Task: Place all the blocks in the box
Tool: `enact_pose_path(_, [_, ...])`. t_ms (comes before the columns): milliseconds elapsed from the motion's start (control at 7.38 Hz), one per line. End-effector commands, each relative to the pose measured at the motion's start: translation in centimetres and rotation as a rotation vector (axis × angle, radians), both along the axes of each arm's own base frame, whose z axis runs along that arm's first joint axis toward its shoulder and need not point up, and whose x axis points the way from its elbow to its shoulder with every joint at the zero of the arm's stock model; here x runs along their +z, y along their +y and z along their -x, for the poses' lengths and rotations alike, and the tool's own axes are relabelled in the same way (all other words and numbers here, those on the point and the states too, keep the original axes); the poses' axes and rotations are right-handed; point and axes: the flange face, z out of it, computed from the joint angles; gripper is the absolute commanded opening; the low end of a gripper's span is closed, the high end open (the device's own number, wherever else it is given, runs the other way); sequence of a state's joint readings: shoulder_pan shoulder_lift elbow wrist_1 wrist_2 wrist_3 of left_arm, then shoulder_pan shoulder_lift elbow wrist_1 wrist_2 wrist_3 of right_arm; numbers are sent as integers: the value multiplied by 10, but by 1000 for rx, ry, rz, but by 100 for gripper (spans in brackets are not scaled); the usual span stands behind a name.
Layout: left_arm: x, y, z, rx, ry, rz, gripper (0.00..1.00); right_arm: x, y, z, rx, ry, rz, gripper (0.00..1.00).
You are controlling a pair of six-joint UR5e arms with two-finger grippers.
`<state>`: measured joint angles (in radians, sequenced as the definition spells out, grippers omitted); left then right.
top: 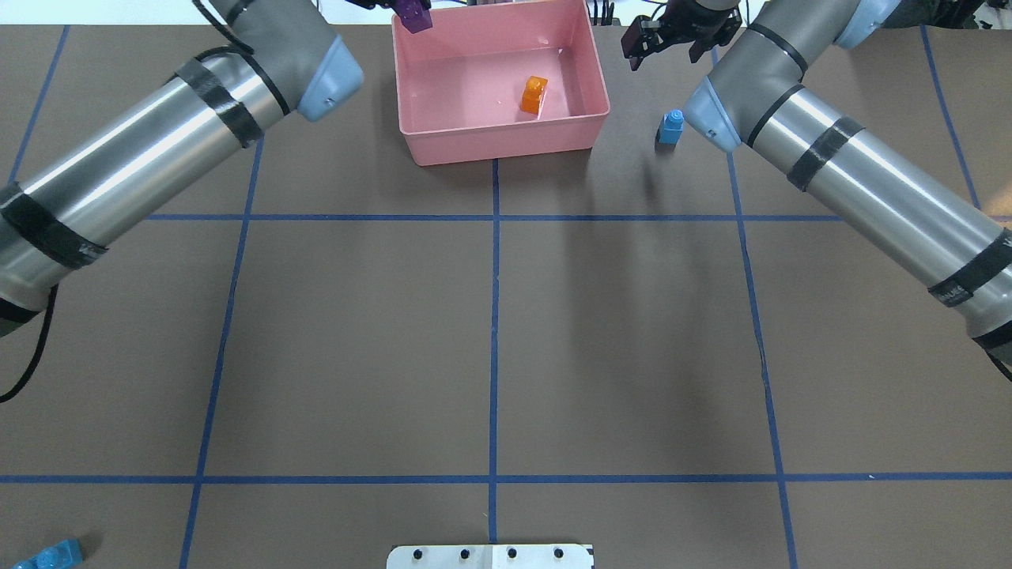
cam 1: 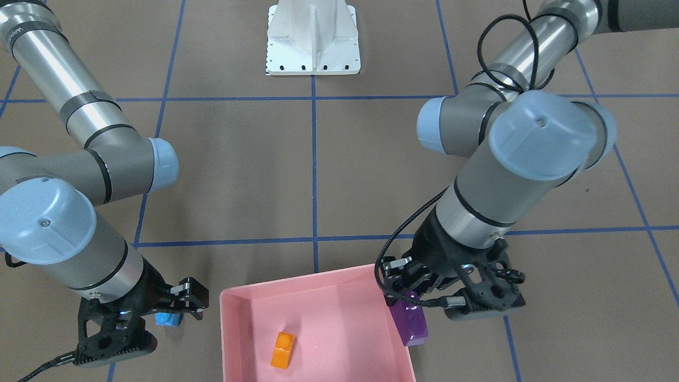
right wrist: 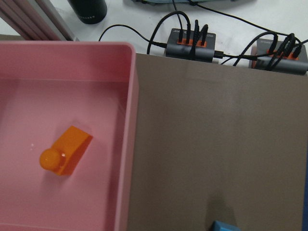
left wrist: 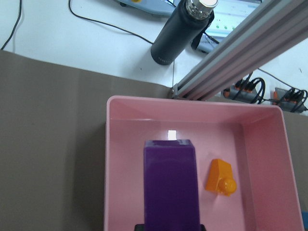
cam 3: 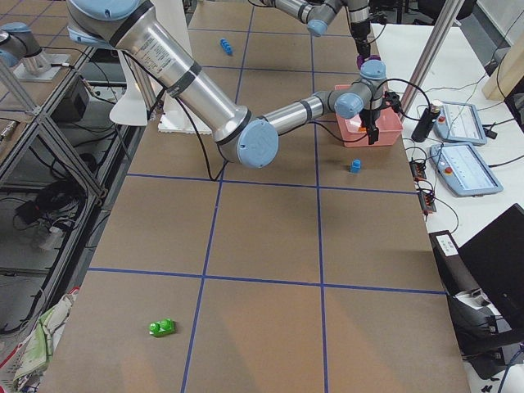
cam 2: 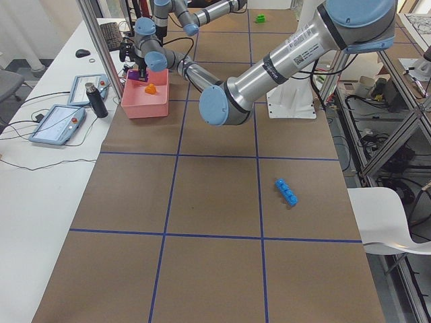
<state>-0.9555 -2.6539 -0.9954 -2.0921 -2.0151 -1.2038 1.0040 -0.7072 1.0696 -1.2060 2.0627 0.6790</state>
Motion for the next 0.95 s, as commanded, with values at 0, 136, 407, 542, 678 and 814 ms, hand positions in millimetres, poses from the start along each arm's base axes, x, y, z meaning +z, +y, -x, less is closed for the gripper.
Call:
enact_pose_path(0, [8,-3,-57,-96,-45,-25,0,23,9,20,17,64,-24,99])
enact_pose_path(136, [10,0,-67,-112,-62,-31,0,37,8,25,24,82,-21,99])
enact_pose_path(407, [14,12,-99,-154,-104,-43,0,79,0,33,38,107,-21,99])
enact_pose_path(542, [15,14,-107,-160,-112,-44,0,92,-1,37,38,116,-15,99])
enact_pose_path(678, [14,17,-112,-170,-121,-51,0,97,2,47,30,124,-14,97])
enact_pose_path(814, [16,16,-112,-170,-122,-50,0,99,4,57,25,135,-10,95])
